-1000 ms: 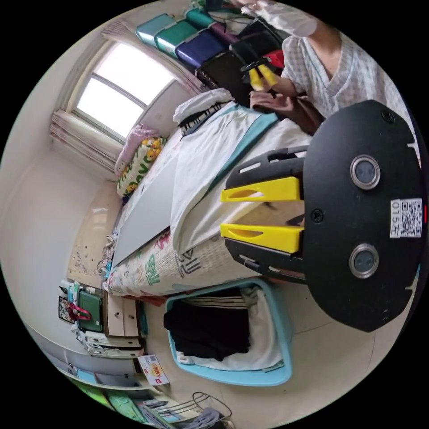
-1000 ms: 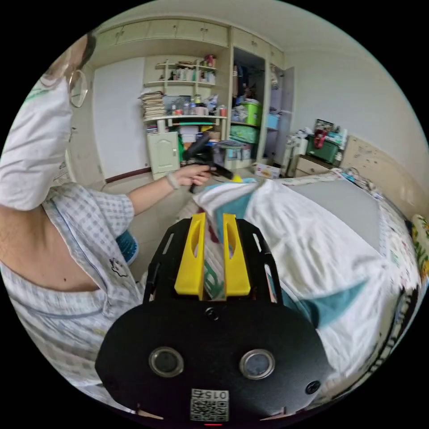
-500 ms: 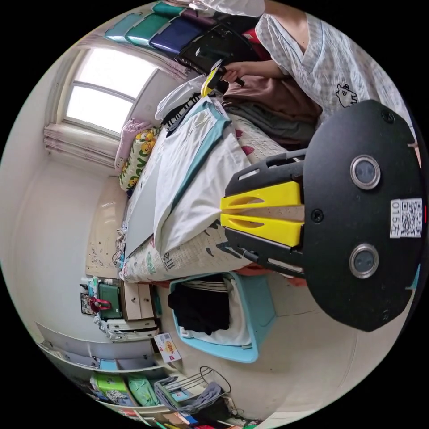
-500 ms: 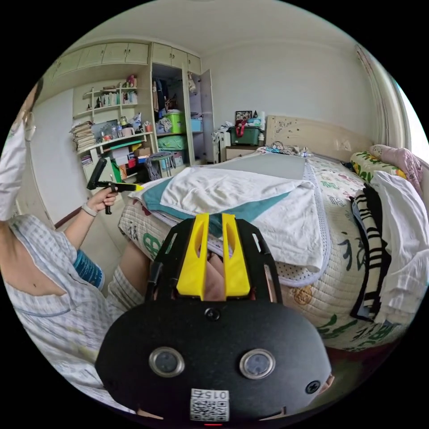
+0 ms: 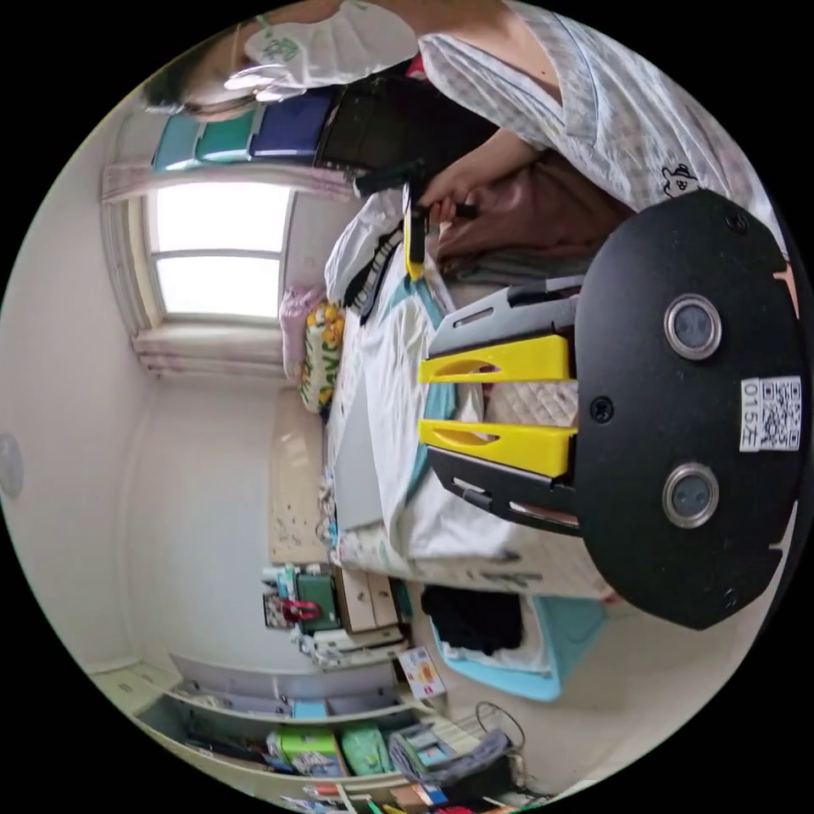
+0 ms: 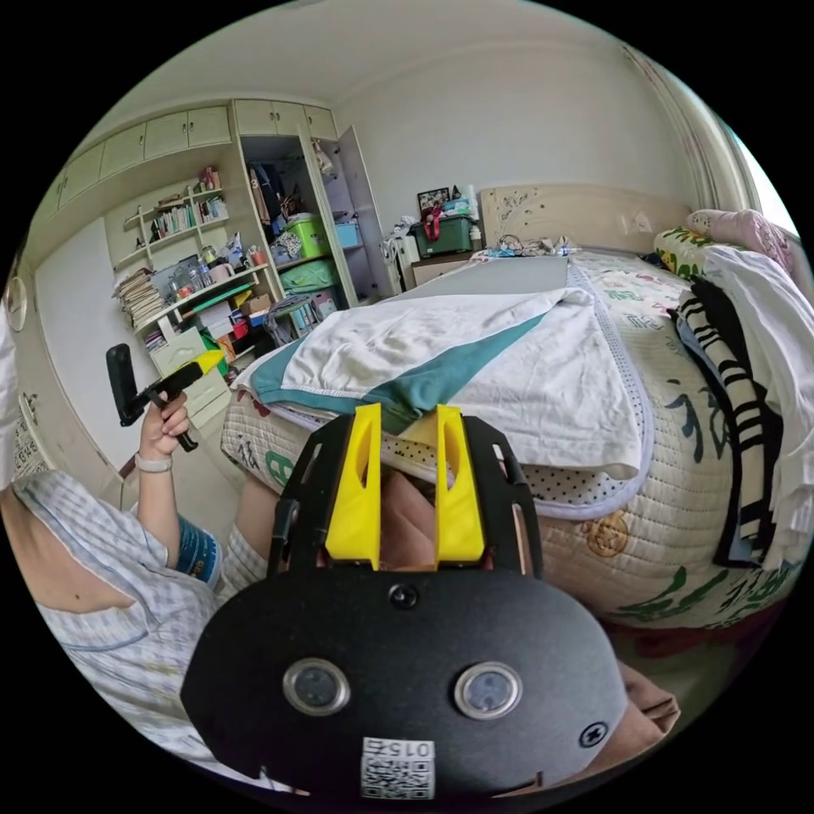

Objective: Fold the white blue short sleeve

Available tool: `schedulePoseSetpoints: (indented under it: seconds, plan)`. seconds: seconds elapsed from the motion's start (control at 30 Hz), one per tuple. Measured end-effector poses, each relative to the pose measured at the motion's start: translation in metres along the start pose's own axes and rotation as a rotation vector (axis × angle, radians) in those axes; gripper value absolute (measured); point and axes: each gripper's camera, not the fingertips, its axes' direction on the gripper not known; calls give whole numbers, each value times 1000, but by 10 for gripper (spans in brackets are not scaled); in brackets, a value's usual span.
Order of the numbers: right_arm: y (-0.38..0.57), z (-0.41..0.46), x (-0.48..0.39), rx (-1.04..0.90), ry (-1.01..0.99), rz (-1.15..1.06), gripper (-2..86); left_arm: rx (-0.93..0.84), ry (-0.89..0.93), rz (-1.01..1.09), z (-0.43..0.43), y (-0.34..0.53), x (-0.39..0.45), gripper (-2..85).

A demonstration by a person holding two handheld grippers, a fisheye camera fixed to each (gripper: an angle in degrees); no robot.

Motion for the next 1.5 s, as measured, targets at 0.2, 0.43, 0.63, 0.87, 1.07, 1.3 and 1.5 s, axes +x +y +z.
schedulePoseSetpoints:
  seconds: [0.2,0.43,0.63,0.87,1.07,1.3,1.5]
  plan:
    - [-28,-55,-22,11,2,-5,52,-120,-7,76,49,-24,29,77]
    - [-62,-129,-18,-25,-112,38,21,-113,-56,88,35,-49,33,35]
    - [-115,-232,-12,33,-175,20,67,-94,-14,130,11,-99,54,64]
    - [-262,-315,39,60,-29,24,77,-62,111,362,51,-185,145,79]
    - [-400,-255,130,-205,-95,191,87,-165,149,360,134,-230,184,83]
    - [-497,-226,188,-300,-269,322,100,-258,69,372,173,-256,198,85]
    - [-552,-235,201,-349,-228,250,14,-247,119,350,174,-277,195,50]
